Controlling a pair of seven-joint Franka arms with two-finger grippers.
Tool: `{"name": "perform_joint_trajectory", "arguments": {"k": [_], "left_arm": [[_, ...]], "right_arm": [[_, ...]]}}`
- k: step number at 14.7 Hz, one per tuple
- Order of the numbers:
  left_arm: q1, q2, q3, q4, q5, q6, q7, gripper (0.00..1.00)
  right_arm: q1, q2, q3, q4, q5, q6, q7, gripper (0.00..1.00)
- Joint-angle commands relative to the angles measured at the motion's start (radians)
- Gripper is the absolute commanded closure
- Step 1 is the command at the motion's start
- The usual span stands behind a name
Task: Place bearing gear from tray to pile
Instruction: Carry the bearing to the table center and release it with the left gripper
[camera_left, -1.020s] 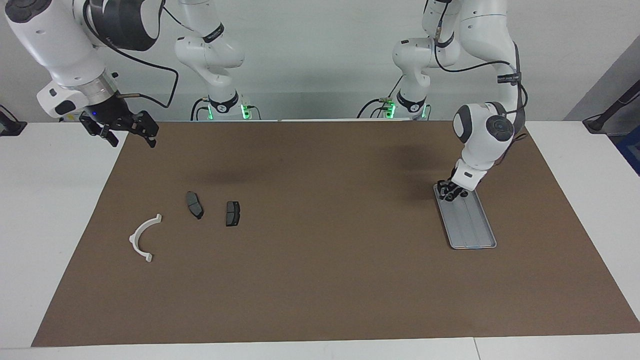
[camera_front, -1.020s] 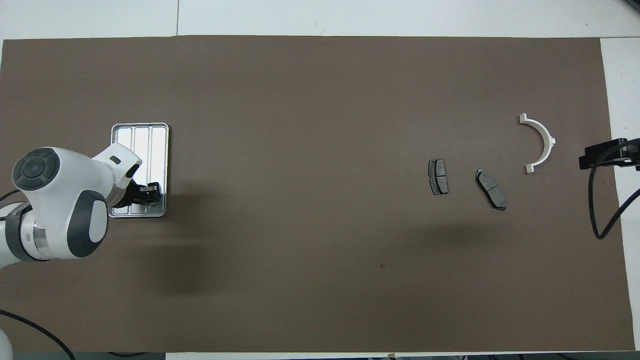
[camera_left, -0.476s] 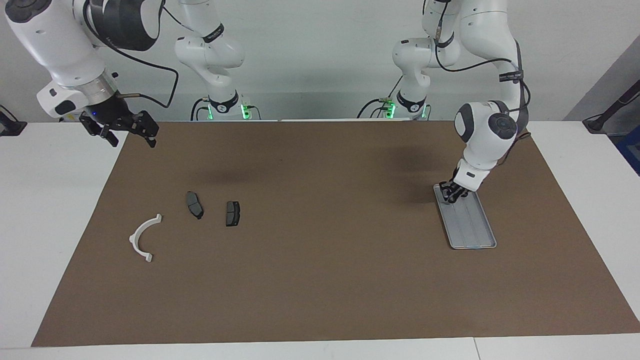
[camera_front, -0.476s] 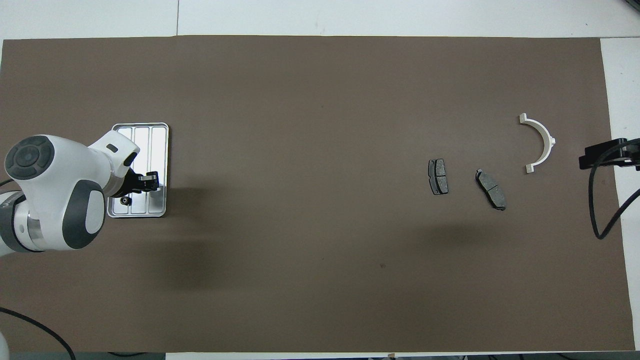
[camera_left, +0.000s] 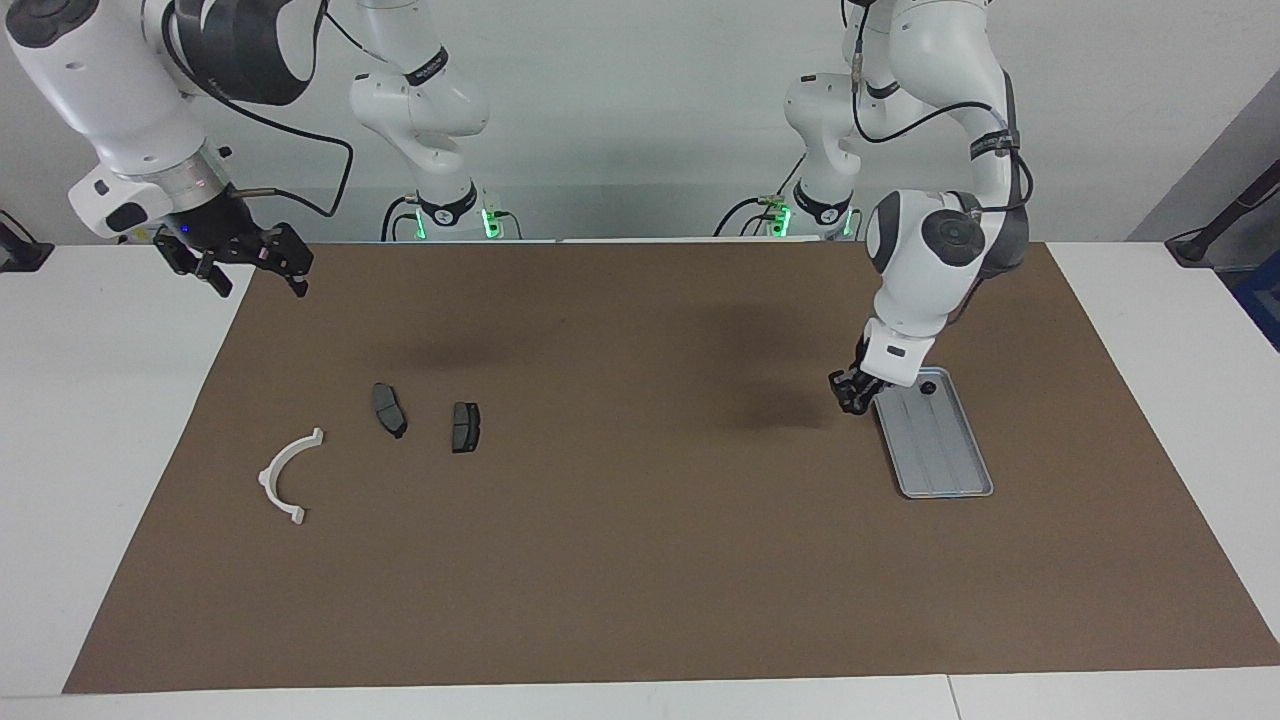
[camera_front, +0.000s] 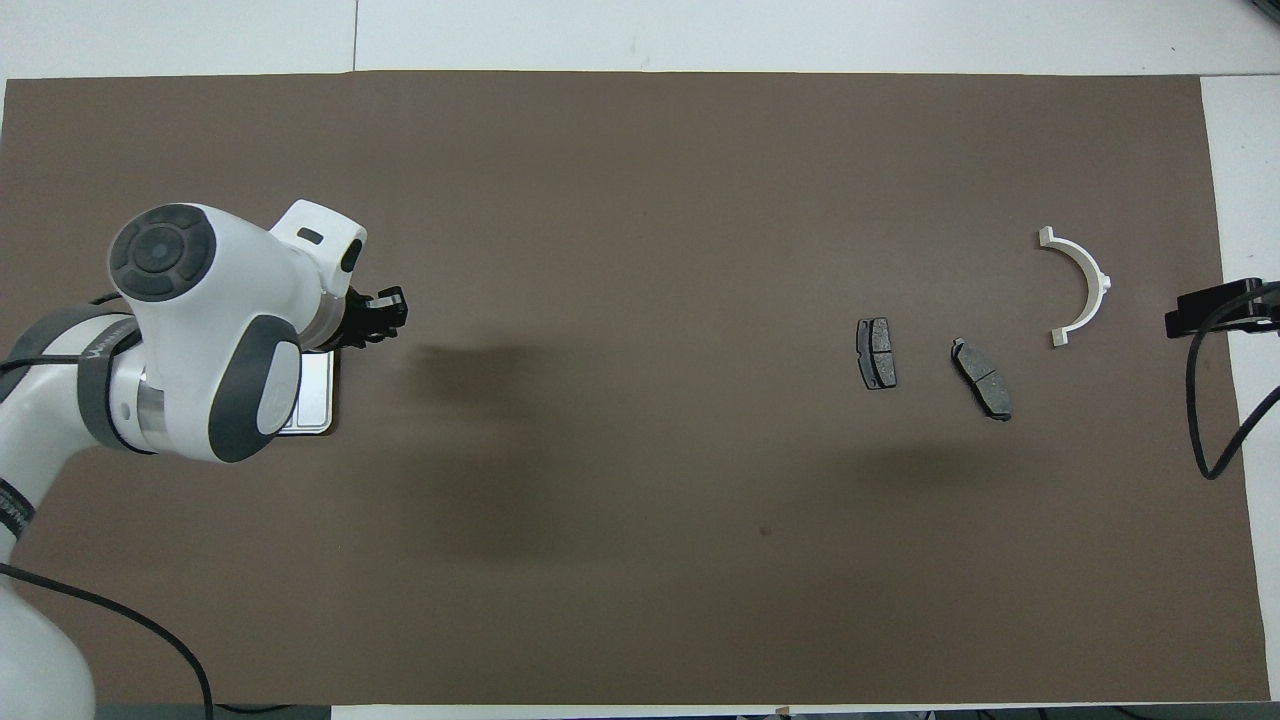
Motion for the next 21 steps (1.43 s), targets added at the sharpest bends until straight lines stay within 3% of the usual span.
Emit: {"name": "perform_joint_trajectory", "arguments": {"k": [1,4,7,10,13,21], "left_arm": [[-0.101,0.046,0.014,0.091,-0.023,-0.027,-0.126,0.96],[-0.208,0.108,0.015,0.197,-0.046,-0.056,-0.268,0.96],[-0.313,0.298,0.022,0.440,-0.043,-0.159,-0.419,0.96],[-0.380,0.383,0.022,0.553,-0.046,-0.168,-0.490,0.96],[-0.454,0.521,0.042,0.674,-0.040,-0.189,-0.571,0.96],[-0.494,0.511,0.038,0.616,-0.047,-0.136,-0.613,0.96]], "right_arm": [[-0.032,-0.020,0.008,-0.041,0.019,0.035,-0.041,0.00],[-0.032,-0.011,0.008,-0.041,0.014,0.061,-0.048,0.00],[-0.020,0.009,0.008,-0.039,0.014,0.098,-0.050,0.00],[-0.017,0.015,0.011,-0.041,0.014,0.104,-0.038,0.00],[-0.018,0.012,0.011,-0.050,0.014,0.101,-0.041,0.00],[-0.017,0.001,0.011,-0.061,0.000,0.046,-0.084,0.00]]}}
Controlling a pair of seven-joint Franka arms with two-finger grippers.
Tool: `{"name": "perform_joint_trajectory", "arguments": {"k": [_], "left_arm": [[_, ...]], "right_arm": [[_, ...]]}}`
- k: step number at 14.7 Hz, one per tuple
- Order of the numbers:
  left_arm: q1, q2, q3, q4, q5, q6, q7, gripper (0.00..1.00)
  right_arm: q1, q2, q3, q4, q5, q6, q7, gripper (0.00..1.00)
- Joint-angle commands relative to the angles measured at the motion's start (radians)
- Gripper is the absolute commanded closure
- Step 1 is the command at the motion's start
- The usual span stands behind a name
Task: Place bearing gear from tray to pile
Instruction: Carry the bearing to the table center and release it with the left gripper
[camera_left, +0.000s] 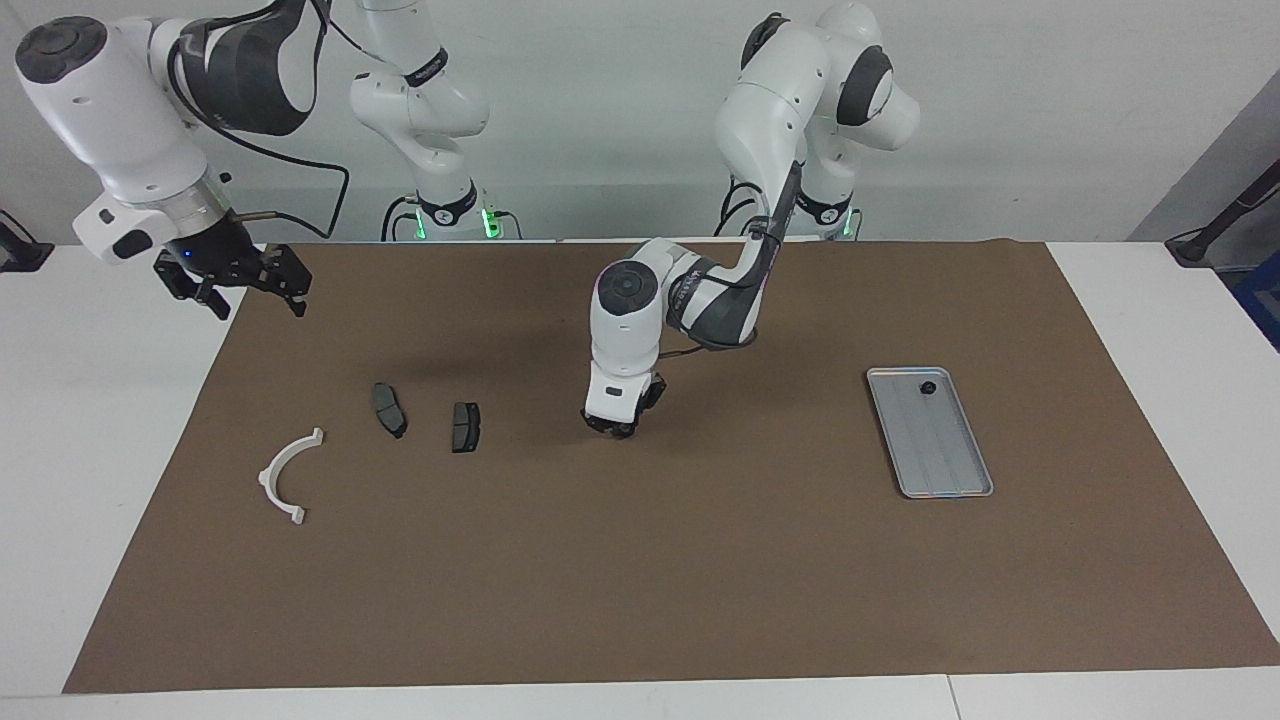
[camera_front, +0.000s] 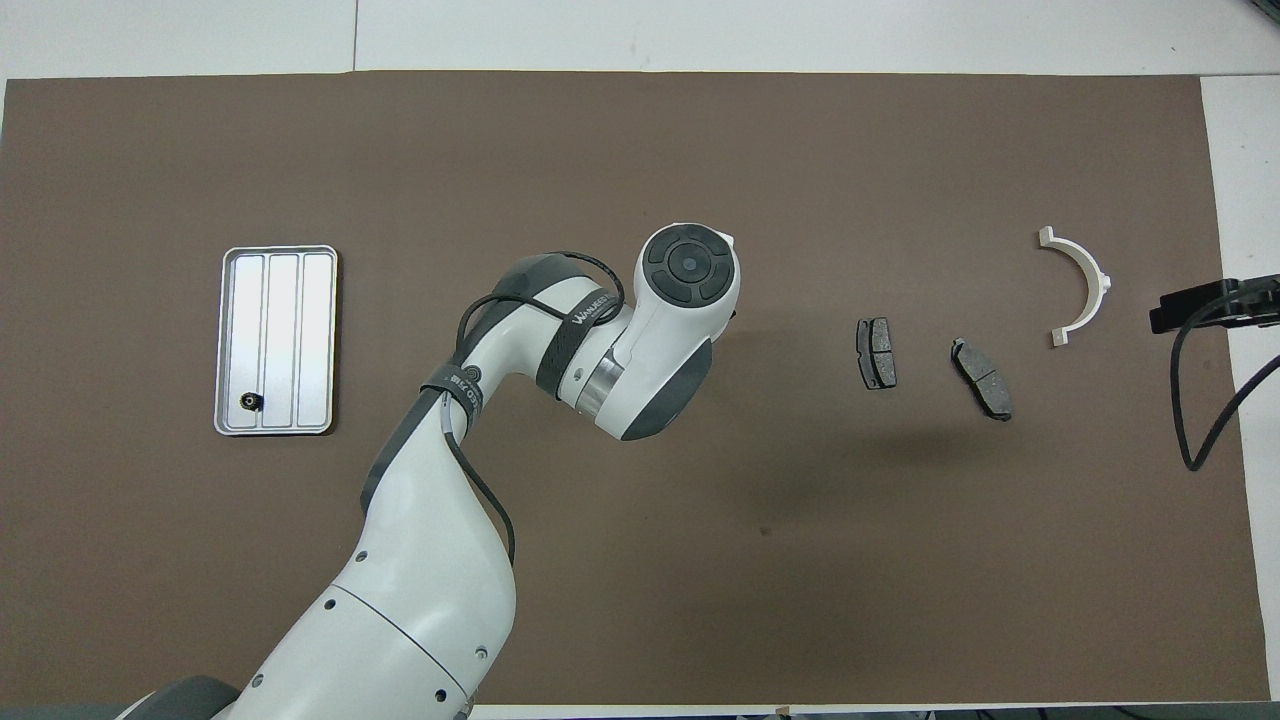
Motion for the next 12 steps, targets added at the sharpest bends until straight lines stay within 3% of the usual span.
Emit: {"name": "perform_joint_trajectory", "arguments": {"k": [1,3,7,8,9,10,12], "left_arm": [[-0.017,-0.006,0.021,-0.022,-0.015,0.023,-0.018,0.96],[-0.024,-0.021,0.023,-0.074,-0.011,0.075,-0.031,0.96],[-0.024,-0.025,0.023,-0.079,-0.009,0.072,-0.031,0.95],[-0.024,-0.025,0.023,-0.079,-0.009,0.070,-0.032,0.82],[-0.026,-0.025,0.023,-0.079,-0.009,0.066,-0.035,0.48],[-0.026,-0.026,0.024,-0.079,-0.008,0.055,-0.037,0.06],[-0.026,-0.031,0.024,-0.071,-0.008,0.025,-0.041,0.00]], "right_arm": [[-0.004,-0.022,0.001,-0.027,0.001,-0.009,-0.022,0.00],[-0.004,-0.020,0.001,-0.027,-0.014,-0.006,-0.028,0.00],[-0.006,-0.035,0.004,-0.063,-0.016,0.033,-0.056,0.00],[-0.006,-0.043,0.004,-0.080,-0.014,0.043,-0.042,0.00],[-0.006,-0.045,0.004,-0.085,-0.014,0.060,-0.031,0.00],[-0.004,-0.042,0.004,-0.085,-0.014,0.076,-0.024,0.00],[-0.004,-0.020,0.007,-0.085,-0.014,0.108,-0.018,0.00]]}}
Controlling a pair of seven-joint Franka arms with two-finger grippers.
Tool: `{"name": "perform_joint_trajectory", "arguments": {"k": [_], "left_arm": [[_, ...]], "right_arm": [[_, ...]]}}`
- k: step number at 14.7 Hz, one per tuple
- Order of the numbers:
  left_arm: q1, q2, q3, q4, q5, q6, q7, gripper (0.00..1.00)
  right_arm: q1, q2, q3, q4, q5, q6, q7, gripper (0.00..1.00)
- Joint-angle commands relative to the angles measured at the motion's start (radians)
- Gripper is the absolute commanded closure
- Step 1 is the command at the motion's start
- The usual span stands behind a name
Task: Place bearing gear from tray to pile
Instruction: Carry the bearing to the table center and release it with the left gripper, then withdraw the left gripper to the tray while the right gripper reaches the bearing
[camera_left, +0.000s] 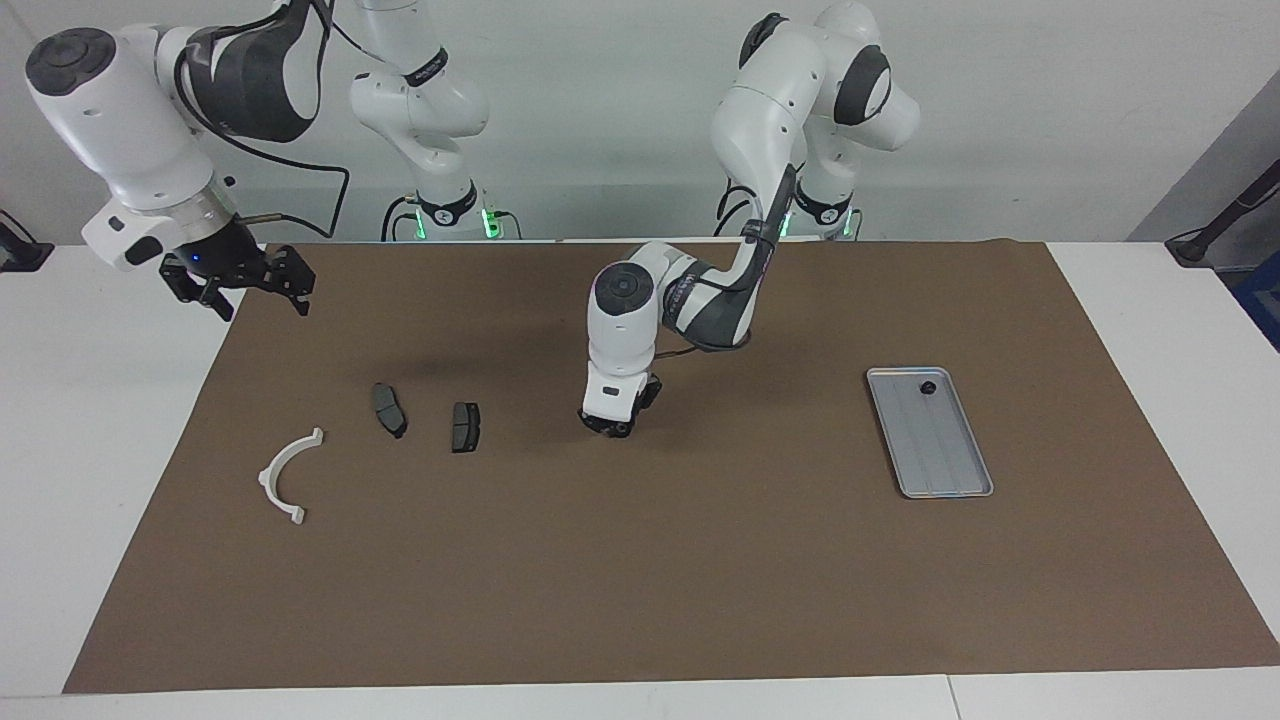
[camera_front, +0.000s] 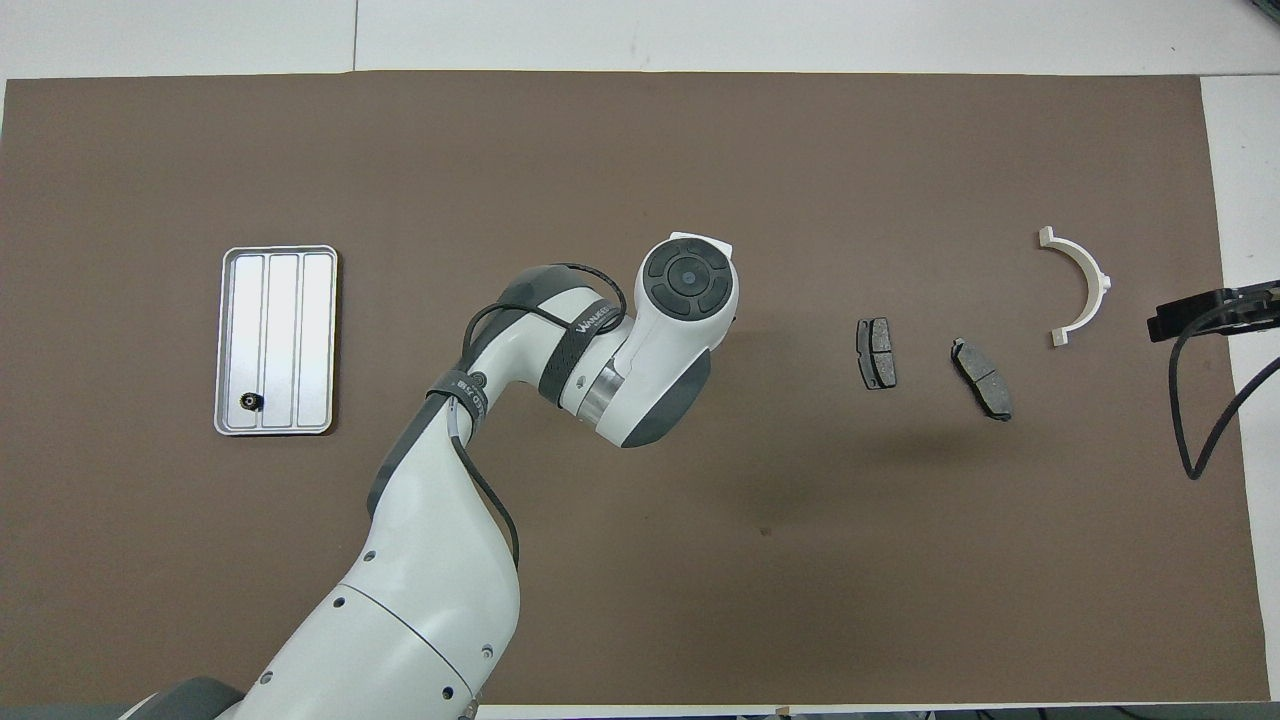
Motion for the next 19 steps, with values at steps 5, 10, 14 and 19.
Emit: {"name": "perform_joint_trajectory", "arguments": {"k": [5,10,14,19], "left_arm": [[0.016,-0.098,0.025,-0.041,-0.003,-0.070,-0.012,0.00],[0.103,-0.204,0.025,-0.112,-0.001,-0.182,0.157,0.00],[0.214,-0.414,0.024,-0.345,-0.003,-0.168,0.354,0.00],[0.378,-0.563,0.024,-0.514,-0.003,-0.184,0.666,0.00]], "right_arm": [[0.022,0.080,0.010,0.006,0.001,0.085,0.078,0.00],[0.087,0.240,0.008,0.174,-0.015,0.067,0.142,0.00],[0.233,0.376,0.010,0.337,-0.081,0.022,0.335,0.00],[0.394,0.472,0.011,0.423,-0.065,0.039,0.606,0.00]]}}
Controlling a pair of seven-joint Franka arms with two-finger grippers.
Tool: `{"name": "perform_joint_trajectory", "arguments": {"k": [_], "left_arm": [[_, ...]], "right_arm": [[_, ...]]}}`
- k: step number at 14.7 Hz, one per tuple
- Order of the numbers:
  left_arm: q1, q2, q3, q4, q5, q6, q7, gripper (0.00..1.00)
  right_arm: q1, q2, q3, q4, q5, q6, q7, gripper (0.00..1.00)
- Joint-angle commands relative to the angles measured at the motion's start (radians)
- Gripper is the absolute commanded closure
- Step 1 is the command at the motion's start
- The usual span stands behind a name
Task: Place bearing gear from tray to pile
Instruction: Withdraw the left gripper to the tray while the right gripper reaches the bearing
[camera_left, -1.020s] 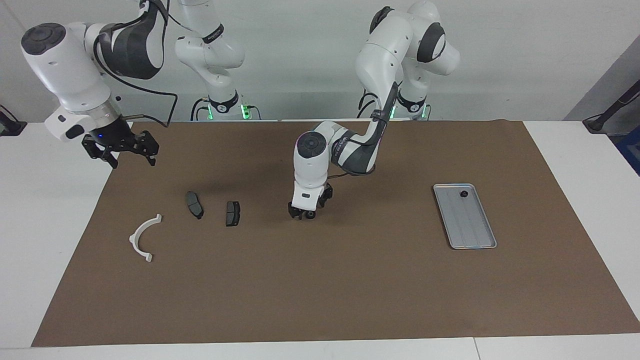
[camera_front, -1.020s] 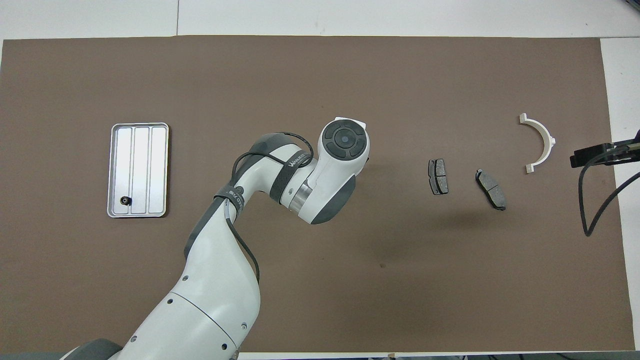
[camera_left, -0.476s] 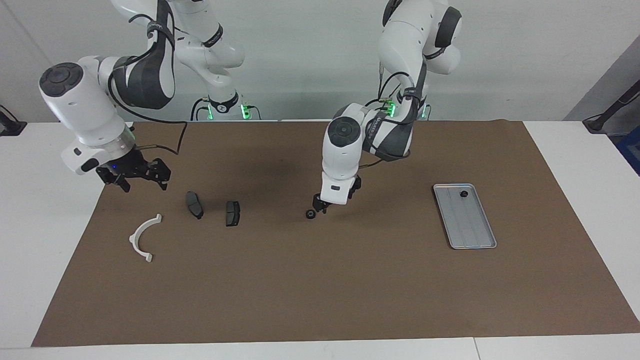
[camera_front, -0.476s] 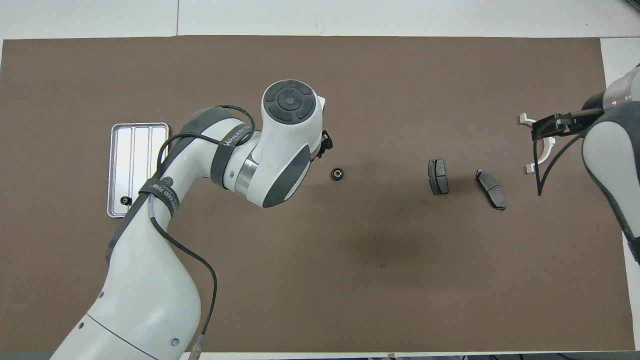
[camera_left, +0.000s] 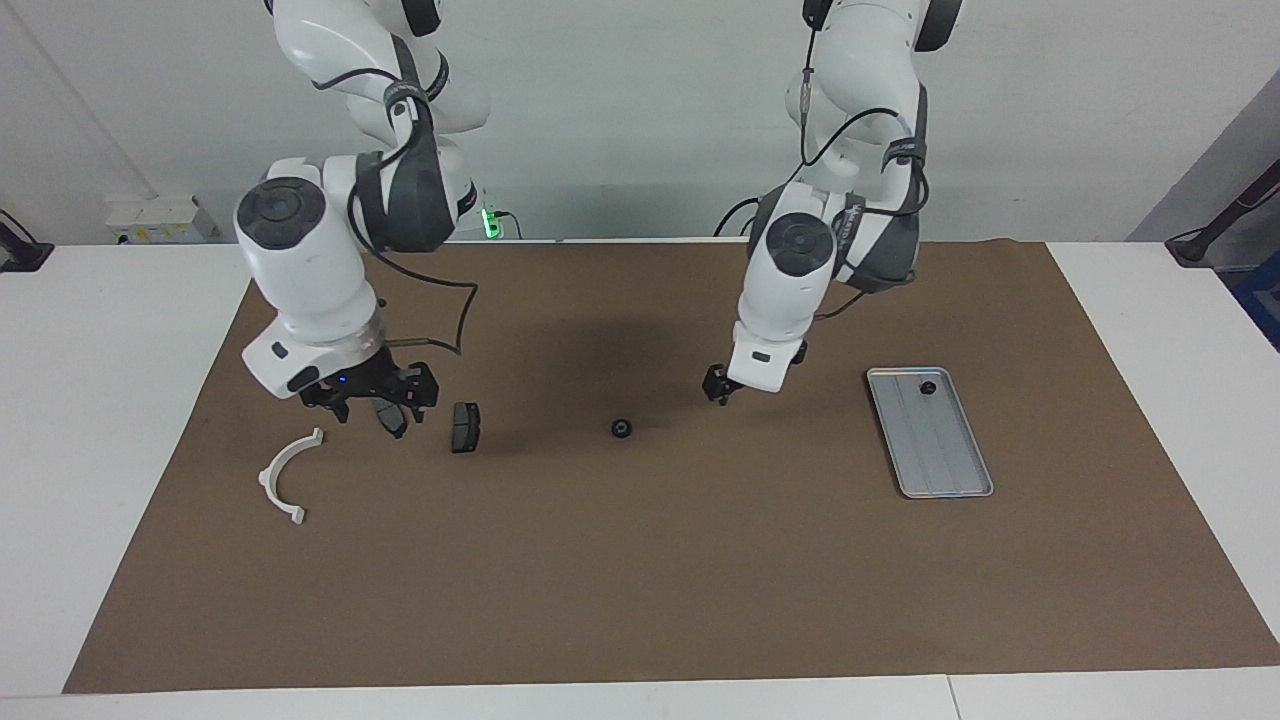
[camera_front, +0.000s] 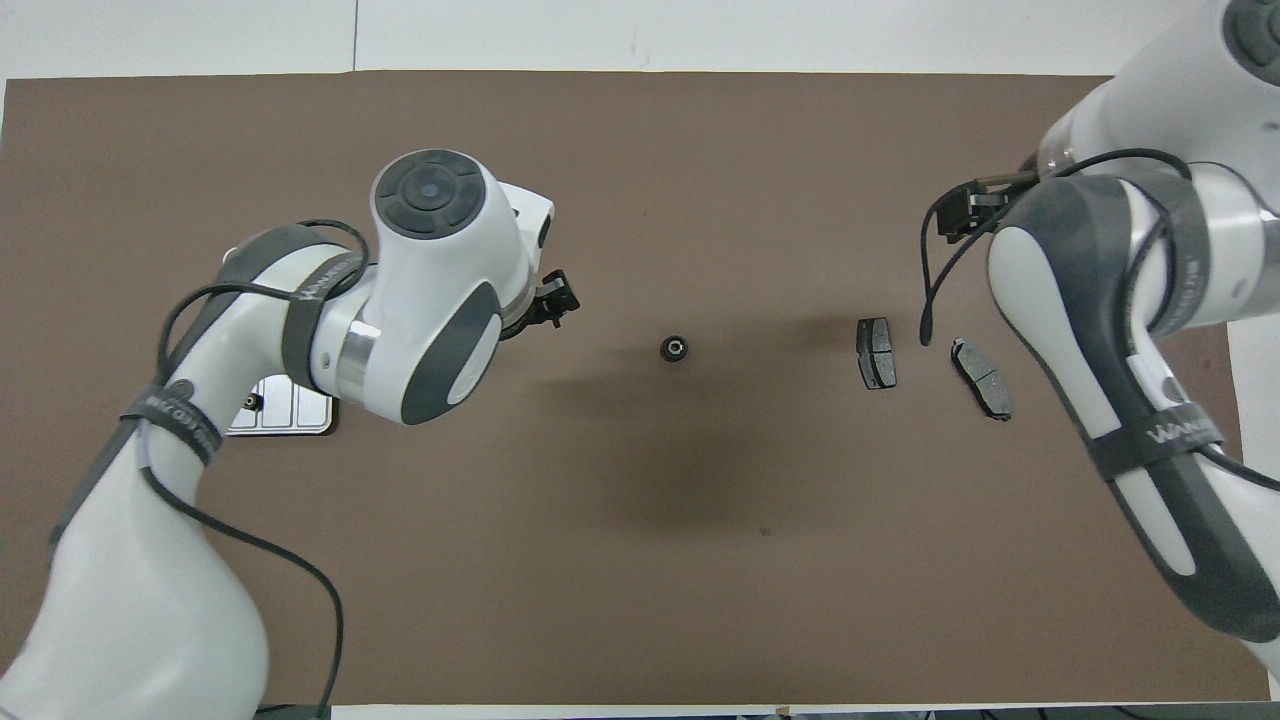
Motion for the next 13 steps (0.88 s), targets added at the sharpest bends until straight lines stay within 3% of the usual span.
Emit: {"name": "perform_joint_trajectory", "arguments": {"k": [1,4,6,10,13], "left_arm": [[0.083,-0.084,-0.010,-0.125,-0.003,0.004,0.164,0.00],[0.194,-0.091,-0.010,-0.146,-0.003,0.010,0.368,0.01],[0.253,-0.101,-0.009,-0.169,-0.003,0.016,0.501,0.05],[0.358,-0.132,-0.009,-0.284,-0.003,0.169,0.719,0.14],[0.386,-0.132,-0.004,-0.318,-0.003,0.222,0.730,0.16]], "right_arm": [[0.096,0.036,-0.001,0.057,0.005,-0.012,0.168,0.00],[0.228,0.022,0.000,0.022,0.022,0.026,0.328,0.00],[0.258,0.020,0.009,0.013,0.029,0.057,0.352,0.00],[0.308,0.008,0.026,-0.036,0.051,0.128,0.354,0.00],[0.311,0.002,0.040,-0.100,0.080,0.181,0.256,0.00]]}}
